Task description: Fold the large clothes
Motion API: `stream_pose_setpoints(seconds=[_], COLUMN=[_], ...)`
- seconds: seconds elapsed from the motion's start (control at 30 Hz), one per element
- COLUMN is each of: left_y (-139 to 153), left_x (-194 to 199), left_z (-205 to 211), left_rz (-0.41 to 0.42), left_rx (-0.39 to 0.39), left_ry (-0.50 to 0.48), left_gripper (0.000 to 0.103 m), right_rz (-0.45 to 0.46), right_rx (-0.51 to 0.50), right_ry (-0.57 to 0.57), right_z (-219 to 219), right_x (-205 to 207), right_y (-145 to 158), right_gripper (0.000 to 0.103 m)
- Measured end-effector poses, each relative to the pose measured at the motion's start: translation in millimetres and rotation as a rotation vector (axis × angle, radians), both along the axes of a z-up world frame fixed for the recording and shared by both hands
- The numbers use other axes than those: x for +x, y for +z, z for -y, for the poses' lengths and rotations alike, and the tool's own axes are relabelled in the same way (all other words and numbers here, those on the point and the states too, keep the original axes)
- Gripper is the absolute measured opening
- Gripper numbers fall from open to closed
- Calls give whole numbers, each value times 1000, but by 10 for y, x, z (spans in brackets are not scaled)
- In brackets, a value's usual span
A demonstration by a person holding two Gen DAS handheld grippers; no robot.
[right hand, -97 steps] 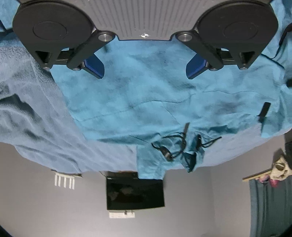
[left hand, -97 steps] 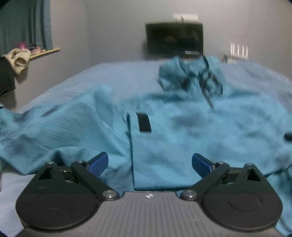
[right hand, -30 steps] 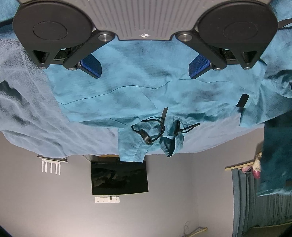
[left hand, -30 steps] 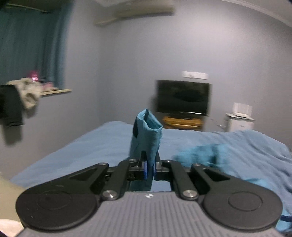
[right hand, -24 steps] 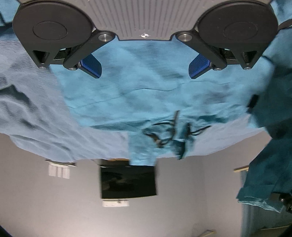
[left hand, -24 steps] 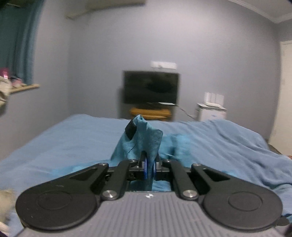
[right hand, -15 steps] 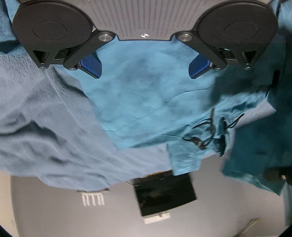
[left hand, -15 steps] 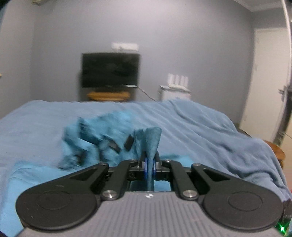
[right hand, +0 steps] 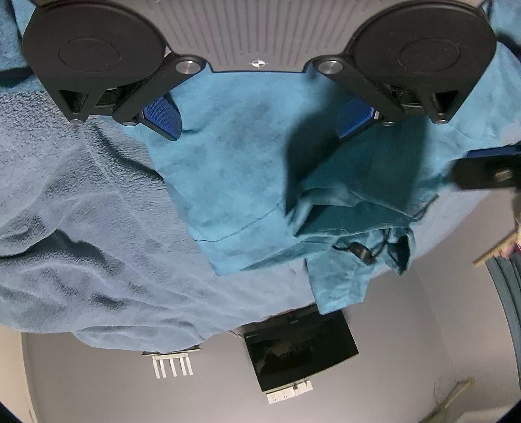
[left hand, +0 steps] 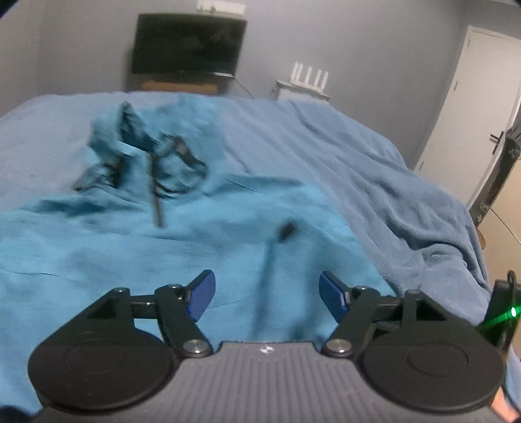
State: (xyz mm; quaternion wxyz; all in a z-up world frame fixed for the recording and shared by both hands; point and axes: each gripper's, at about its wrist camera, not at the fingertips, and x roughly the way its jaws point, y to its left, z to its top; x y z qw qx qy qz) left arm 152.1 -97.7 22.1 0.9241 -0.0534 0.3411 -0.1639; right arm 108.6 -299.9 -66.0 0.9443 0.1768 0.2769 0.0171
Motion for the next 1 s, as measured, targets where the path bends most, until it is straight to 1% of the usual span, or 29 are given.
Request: stream_pose_setpoints(seconds=[0.03,0.07,0.17,0.2,0.23,0.37,0.43,0.47,0.53,0.6,0.67,0.73,0.8,0.87,0.9,0.97,1.0], left_y=[77,163,226,200,169,-204,-427,-546,-684,-724,-746,-780,-804,-801,-805,-806,-809], left_x=[-59,-161,-348,-415,-478,-687,-736,-754,-722,-688,-658,-630,-614,-606,-594,-602,-594], left_z=[-153,-319,-822,-1005,-1169,-1709,-1839,-1882,-1877,-1817,-1766,-1749,-1768,-1801,-1822,-1863,-1869], left_rz=[8,19,42,38,31,-51,-87,-99,-112,-96,-81,-78,-75,-75,-76,-83,-86], left_rx=[17,42,133,165,180,198,202,204,233,268,291,300,287,260,244,220,214], left_ry=[16,42,139,181,217,328,353,361,365,344,319,314,314,313,314,320,323], left_gripper=[73,75,77,77,78,78,78,78,78,78,78,78,78,79,79,79,79], right_rz=[10,22,89,116,135,168,158,140,96,67,36,-14,-51,-69,-74,-89,-89], right_rx=[22,49,192,233,249,258,271,256,198,158,146,147,173,230,258,267,247], right_ry=[8,20,100,132,153,223,260,262,222,154,94,74,89,144,158,154,136], right_z=[17,30,76,83,79,-11,-62,-93,-143,-140,-112,-94,-102,-144,-158,-194,-209], right_x=[-34,-51,-139,-178,-205,-262,-256,-249,-218,-223,-213,-165,-131,-64,-32,16,34], right_y=[21,35,95,120,146,218,219,210,194,188,174,108,2,-84,-116,-164,-166], right_gripper=[101,98,94,94,93,88,88,88,88,88,88,88,86,76,68,23,16])
